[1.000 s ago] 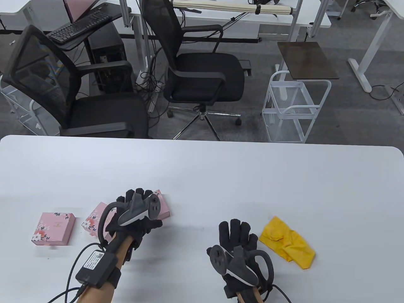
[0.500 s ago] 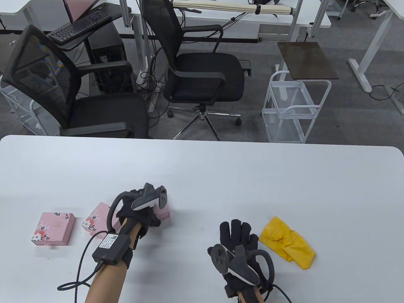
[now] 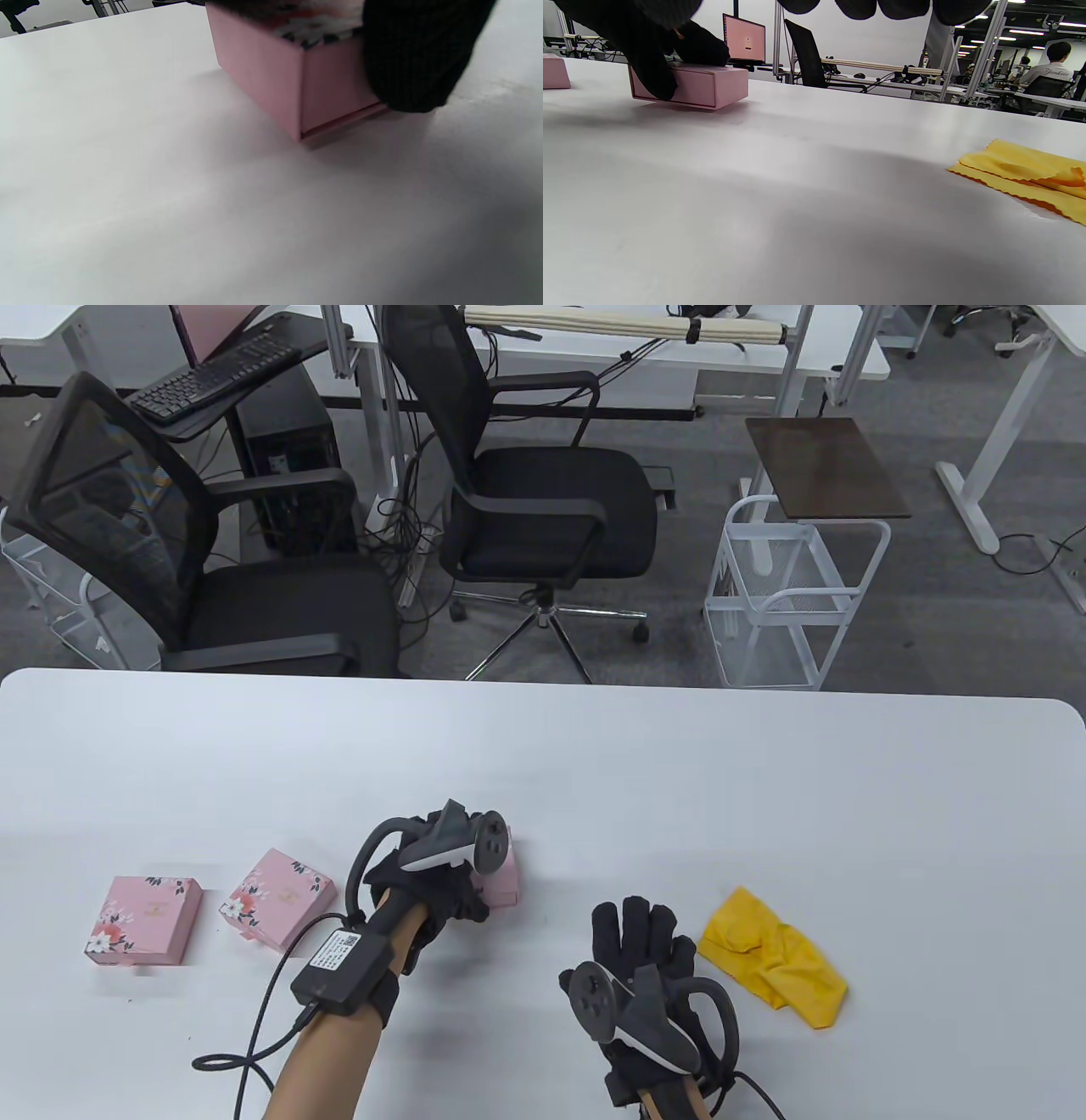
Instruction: Dust necklace
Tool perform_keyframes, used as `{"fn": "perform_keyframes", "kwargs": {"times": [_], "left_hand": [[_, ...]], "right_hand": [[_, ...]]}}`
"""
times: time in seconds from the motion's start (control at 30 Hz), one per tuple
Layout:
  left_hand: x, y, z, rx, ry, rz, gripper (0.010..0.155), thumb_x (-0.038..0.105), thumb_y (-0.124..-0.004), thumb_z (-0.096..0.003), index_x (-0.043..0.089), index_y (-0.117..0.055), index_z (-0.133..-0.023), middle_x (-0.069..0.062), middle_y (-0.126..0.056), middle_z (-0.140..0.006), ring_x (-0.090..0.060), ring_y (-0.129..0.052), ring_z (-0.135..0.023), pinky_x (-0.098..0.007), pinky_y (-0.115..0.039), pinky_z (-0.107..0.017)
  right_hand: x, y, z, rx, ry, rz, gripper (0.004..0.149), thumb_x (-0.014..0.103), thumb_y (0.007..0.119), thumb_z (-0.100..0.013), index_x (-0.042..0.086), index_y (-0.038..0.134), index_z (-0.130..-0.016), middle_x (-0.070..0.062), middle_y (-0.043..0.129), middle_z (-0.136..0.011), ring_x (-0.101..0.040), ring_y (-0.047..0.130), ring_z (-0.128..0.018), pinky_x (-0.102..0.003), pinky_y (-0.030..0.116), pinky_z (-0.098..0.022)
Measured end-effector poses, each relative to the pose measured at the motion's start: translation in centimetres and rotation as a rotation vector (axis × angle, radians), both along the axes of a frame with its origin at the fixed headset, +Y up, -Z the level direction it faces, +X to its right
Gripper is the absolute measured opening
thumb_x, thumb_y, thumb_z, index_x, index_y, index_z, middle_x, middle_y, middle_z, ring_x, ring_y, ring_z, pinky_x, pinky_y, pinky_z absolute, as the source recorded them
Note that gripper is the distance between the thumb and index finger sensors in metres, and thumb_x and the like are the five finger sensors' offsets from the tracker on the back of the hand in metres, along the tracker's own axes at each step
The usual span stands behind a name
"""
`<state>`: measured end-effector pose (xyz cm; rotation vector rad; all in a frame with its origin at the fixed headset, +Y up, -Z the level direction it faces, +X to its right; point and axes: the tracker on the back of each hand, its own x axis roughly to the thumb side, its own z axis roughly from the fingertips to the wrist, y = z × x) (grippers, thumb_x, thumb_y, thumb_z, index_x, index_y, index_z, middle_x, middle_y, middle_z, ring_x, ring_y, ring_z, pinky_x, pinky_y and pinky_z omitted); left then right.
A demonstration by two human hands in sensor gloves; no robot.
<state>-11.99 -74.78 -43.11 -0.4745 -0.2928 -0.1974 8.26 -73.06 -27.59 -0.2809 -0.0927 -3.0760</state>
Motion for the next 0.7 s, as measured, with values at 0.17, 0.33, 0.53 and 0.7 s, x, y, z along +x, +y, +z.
{"fn": "perform_keyframes", "kwargs": {"times": [0.17,0.33,0.53,0.7], "left_hand": [[0.2,-0.6,0.0,-0.003,-0.009,0.046,0.108,0.055,-0.09,-0.0453,0.021,-0.014,-0.115,-0.008,-0.02,-0.127,-0.037,-0.024,-0.116,-0.062,-0.032,-0.084],[-0.5,-0.4,1.0,0.013,-0.025,0.034,0.111,0.062,-0.083,-0.0438,0.021,-0.006,-0.113,-0.01,-0.003,-0.123,-0.038,-0.009,-0.114,-0.063,-0.025,-0.082],[-2.6,0.0,4.0,0.088,-0.067,0.149,0.084,0.06,-0.067,-0.0537,0.028,-0.021,-0.116,-0.003,-0.018,-0.126,-0.034,-0.021,-0.116,-0.061,-0.031,-0.083],[-3.3,-0.4,5.6,0.229,-0.035,0.166,0.06,0.045,-0.061,-0.0596,0.033,-0.04,-0.114,0.003,-0.04,-0.125,-0.027,-0.042,-0.115,-0.055,-0.045,-0.083]], "right_hand": [[0.0,0.0,0.0,-0.003,-0.001,0.003,0.079,0.056,0.055,-0.065,0.006,0.025,-0.119,-0.035,0.022,-0.12,-0.065,0.028,-0.104,-0.074,0.037,-0.074],[-0.1,-0.1,-0.1,-0.008,-0.001,0.02,0.079,0.056,0.055,-0.065,0.006,0.026,-0.119,-0.035,0.022,-0.12,-0.064,0.028,-0.104,-0.074,0.038,-0.074],[-0.5,-0.4,-0.1,0.022,0.027,0.006,0.076,0.055,0.056,-0.064,0.007,0.032,-0.118,-0.034,0.031,-0.12,-0.062,0.042,-0.103,-0.072,0.045,-0.074],[-0.7,-0.4,-0.1,0.016,0.038,-0.123,0.072,0.053,0.058,-0.064,0.006,0.042,-0.116,-0.03,0.05,-0.116,-0.056,0.064,-0.096,-0.066,0.057,-0.071]]}}
